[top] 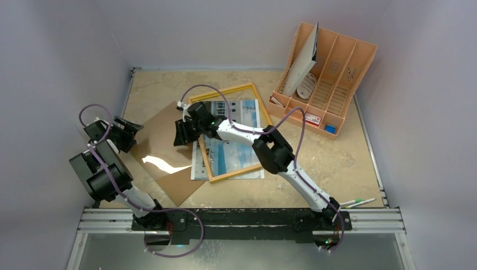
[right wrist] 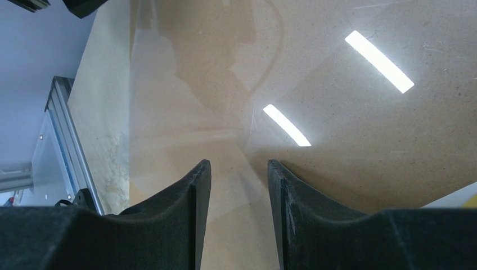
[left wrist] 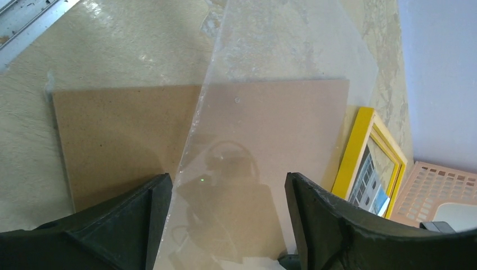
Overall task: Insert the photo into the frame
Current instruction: Pick up the photo frame item at the center of the board.
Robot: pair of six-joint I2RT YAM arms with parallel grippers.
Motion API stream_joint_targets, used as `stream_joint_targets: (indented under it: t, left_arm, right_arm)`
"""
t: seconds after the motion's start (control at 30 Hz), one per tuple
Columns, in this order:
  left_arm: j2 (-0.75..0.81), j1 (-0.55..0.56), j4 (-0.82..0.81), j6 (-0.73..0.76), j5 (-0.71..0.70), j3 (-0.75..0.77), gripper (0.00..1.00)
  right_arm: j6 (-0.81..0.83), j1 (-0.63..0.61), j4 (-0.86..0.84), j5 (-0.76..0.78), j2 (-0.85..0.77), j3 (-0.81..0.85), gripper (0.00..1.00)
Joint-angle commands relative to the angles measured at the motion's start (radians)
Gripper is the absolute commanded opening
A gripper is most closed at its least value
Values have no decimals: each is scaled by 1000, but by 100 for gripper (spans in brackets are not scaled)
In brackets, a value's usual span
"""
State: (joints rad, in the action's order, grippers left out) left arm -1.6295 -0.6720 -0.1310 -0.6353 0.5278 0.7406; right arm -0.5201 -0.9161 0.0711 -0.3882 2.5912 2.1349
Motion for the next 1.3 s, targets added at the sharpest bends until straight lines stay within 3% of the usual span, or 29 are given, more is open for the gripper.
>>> stream_joint_targets:
  t: [0.0, 0.27, 0.5, 0.83, 1.03, 1.27]
  left_arm:
    - [48, 17, 48, 19, -32, 86, 78]
    - [-55, 17, 71, 77, -78, 202, 79]
    - [-177, 48, -3, 74, -41, 264, 80]
    - [-260, 96, 9, 87, -176, 339, 80]
    - [-332, 103, 196, 143, -169, 411, 79]
    - [-393, 103, 319, 141, -14, 452, 78]
  right_arm:
    - [62, 23, 315, 80, 78, -53, 47]
    - [76, 38, 330, 91, 92, -74, 47]
    - [84, 48, 339, 103, 101, -71, 47]
    - [95, 48, 341, 114, 103, -101, 46]
    - [98, 48, 357, 134, 118, -71, 47]
    - [110, 49, 386, 133, 171, -19, 47]
